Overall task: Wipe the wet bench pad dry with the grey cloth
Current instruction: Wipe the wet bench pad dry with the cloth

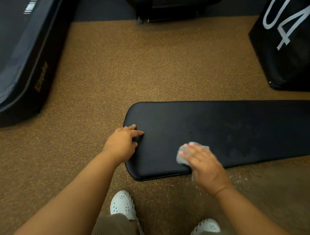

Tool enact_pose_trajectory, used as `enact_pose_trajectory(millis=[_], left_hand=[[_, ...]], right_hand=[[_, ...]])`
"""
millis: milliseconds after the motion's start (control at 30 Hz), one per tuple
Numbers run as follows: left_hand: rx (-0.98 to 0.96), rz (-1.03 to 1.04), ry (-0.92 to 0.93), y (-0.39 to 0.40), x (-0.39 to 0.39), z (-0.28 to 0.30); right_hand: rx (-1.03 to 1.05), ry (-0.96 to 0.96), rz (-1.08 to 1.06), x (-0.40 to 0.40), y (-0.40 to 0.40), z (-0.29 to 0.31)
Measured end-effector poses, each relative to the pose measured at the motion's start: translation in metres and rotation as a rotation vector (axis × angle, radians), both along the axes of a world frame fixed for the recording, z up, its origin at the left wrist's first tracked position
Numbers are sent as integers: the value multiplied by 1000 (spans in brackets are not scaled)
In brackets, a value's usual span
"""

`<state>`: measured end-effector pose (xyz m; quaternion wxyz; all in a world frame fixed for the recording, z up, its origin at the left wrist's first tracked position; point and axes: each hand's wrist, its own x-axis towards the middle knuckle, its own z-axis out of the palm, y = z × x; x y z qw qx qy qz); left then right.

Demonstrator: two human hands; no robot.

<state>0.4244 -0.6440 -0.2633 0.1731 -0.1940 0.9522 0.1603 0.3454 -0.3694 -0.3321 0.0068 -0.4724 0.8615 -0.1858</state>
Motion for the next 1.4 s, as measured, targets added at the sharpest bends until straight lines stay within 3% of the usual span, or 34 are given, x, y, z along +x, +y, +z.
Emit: enact_pose_trajectory(millis=[67, 133, 267, 400, 533, 733, 933, 1033, 1133, 1233, 1300, 1400], left_hand=[[-59, -30, -34, 0, 0, 1], [-80, -32, -69, -2, -1, 3], [-137, -51, -128, -4, -9, 9], [-115, 4, -142, -4, -11, 8], [-148, 17, -148, -3, -10, 6], [-174, 15, -157, 2, -11, 8], [-198, 8, -189, 8, -14, 9], [-176, 40, -165, 14, -16, 9], [-76, 142, -33, 18, -14, 4], [110, 282, 121, 24, -12, -1], [160, 315, 201, 28, -12, -1], [140, 311, 284, 31, -13, 1]], right_hand=[[-20, -48, -207, 8, -6, 2], [-79, -65, -247, 34, -32, 0], [-100, -13, 95, 86, -96, -1], [179, 175, 508, 101, -120, 1], [196, 230, 664, 69, -78, -8], [356, 486, 862, -29, 31, 4], [411, 352, 614, -83, 123, 28], [319, 243, 359, -88, 140, 39], [-27, 139, -50, -78, 99, 50], [-285, 4, -235, -44, 24, 42], [-224, -98, -286, -13, -32, 29], [46, -143, -184, 26, -92, 12]])
